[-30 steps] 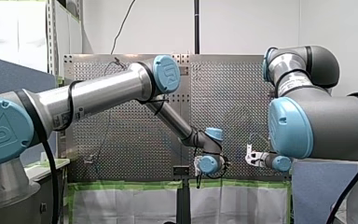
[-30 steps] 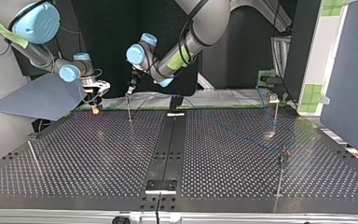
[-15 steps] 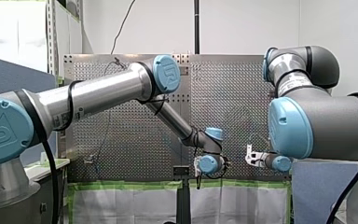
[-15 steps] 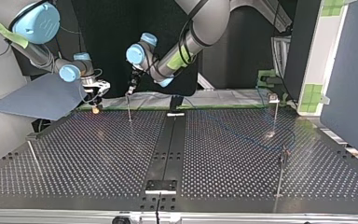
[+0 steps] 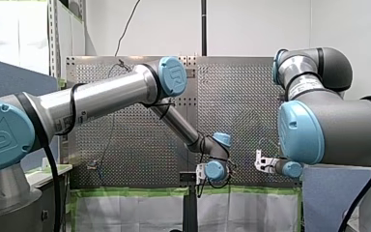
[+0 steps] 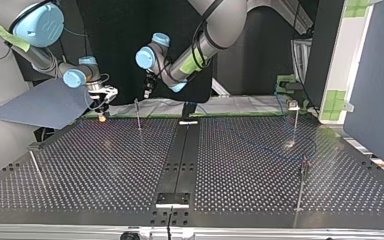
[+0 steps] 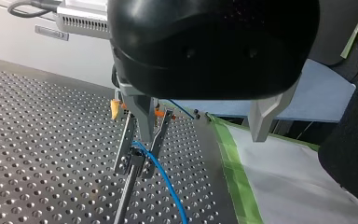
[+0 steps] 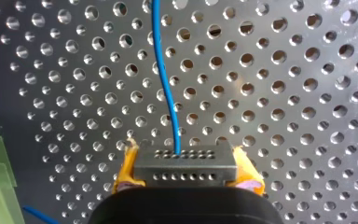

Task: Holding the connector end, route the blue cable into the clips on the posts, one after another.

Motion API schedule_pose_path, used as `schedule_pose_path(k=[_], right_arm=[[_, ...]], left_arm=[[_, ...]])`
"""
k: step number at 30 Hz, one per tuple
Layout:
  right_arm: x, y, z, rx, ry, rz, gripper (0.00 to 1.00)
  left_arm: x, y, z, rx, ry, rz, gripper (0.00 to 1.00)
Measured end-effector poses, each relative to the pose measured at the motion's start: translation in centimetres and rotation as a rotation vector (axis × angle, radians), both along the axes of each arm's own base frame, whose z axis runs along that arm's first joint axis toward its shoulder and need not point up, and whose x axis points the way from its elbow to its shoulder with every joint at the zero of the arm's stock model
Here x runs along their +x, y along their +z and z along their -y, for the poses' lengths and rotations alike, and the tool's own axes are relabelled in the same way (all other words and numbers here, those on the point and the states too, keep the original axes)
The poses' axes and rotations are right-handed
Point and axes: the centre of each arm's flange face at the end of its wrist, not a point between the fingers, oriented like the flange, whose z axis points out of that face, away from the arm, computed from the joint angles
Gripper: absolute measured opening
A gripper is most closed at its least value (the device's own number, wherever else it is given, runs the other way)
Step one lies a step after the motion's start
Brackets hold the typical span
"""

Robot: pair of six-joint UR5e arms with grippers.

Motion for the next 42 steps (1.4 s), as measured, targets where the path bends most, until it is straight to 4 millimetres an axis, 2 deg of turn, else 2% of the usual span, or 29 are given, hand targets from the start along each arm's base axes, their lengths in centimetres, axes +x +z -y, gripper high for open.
schedule_pose_path(k=[5, 23, 42], right_arm=[[-0.1, 0.0, 0.0, -0.001, -0.002, 0.001, 0.00], [-0.2, 0.0, 0.1, 0.000, -0.003, 0.003, 0.00], [0.1, 0.0, 0.0, 0.001, 0.002, 0.003, 0.00]], left_arm=[[-0.6, 1.4, 0.1, 0.003, -0.009, 0.017, 1.00], [-1.7, 9.3, -1.1, -0.121, 0.010, 0.136, 1.00], [-4.3, 15.9, -6.6, -0.207, 0.064, 0.052, 1.00]])
